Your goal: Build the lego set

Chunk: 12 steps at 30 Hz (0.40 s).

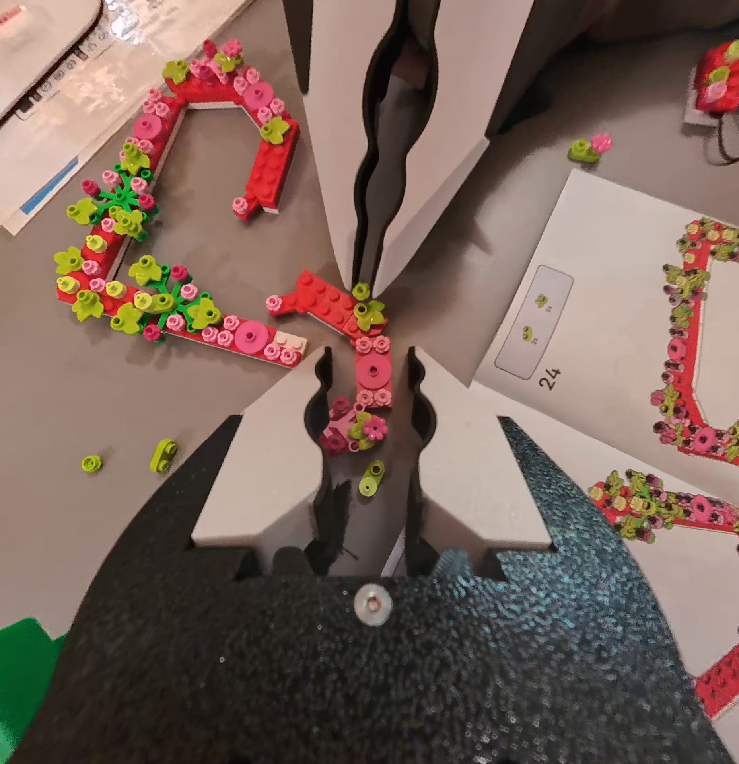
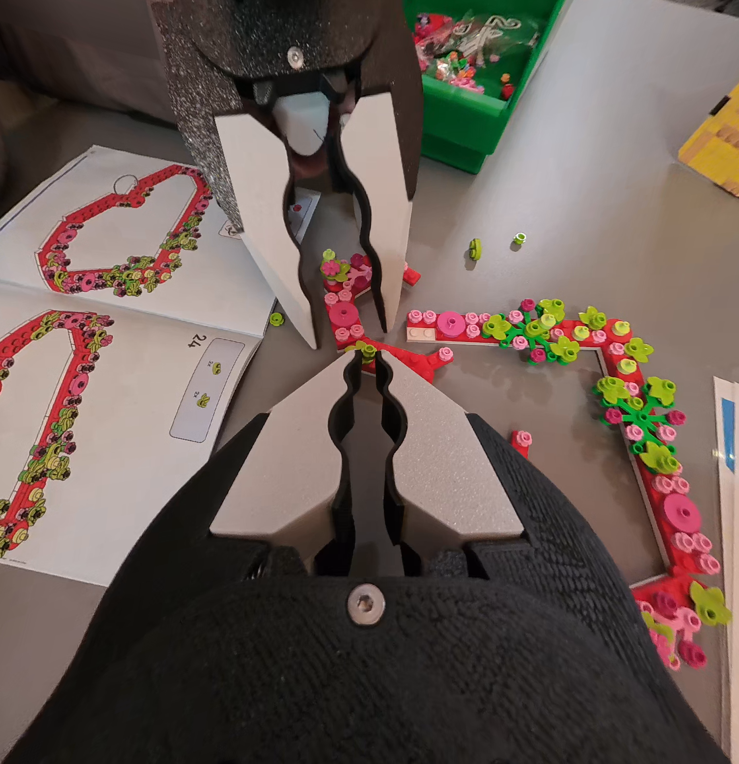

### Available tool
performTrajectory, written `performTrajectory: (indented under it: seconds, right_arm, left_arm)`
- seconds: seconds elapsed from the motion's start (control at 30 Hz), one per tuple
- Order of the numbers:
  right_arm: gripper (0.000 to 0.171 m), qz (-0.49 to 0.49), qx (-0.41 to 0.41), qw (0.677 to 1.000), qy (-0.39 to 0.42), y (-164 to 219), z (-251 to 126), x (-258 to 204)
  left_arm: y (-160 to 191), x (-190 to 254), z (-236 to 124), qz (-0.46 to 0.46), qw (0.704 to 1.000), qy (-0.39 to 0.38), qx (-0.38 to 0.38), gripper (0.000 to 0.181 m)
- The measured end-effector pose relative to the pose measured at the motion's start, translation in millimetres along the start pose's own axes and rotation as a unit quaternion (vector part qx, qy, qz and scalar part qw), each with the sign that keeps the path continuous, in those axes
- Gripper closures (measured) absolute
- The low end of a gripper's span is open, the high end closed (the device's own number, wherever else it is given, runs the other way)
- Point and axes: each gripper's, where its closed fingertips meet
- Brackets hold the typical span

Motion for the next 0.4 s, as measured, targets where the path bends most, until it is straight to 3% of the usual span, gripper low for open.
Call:
performTrajectory:
  seconds: [0.23, 0.4]
  right_arm:
    - [0.167, 0.000, -0.012, 1.000, -0.012, 2.0, 3.4, -1.7]
    - [0.167, -0.005, -0.012, 1.000, -0.012, 1.2, 5.5, -2.1]
  left_arm:
    - [0.6, -2.2, 0.1, -0.007, 1.000, -0.010, -0.003, 0.166]
    - [0.4, -3.3, -0.1, 0.003, 1.000, -0.010, -0.002, 0.166]
Point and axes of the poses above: each gripper's, where its closed fingertips meet, z out along the fingers, y out of its underside, x = y × z across the jaws, and after that the axes turned 15 degrees about y, right-handed
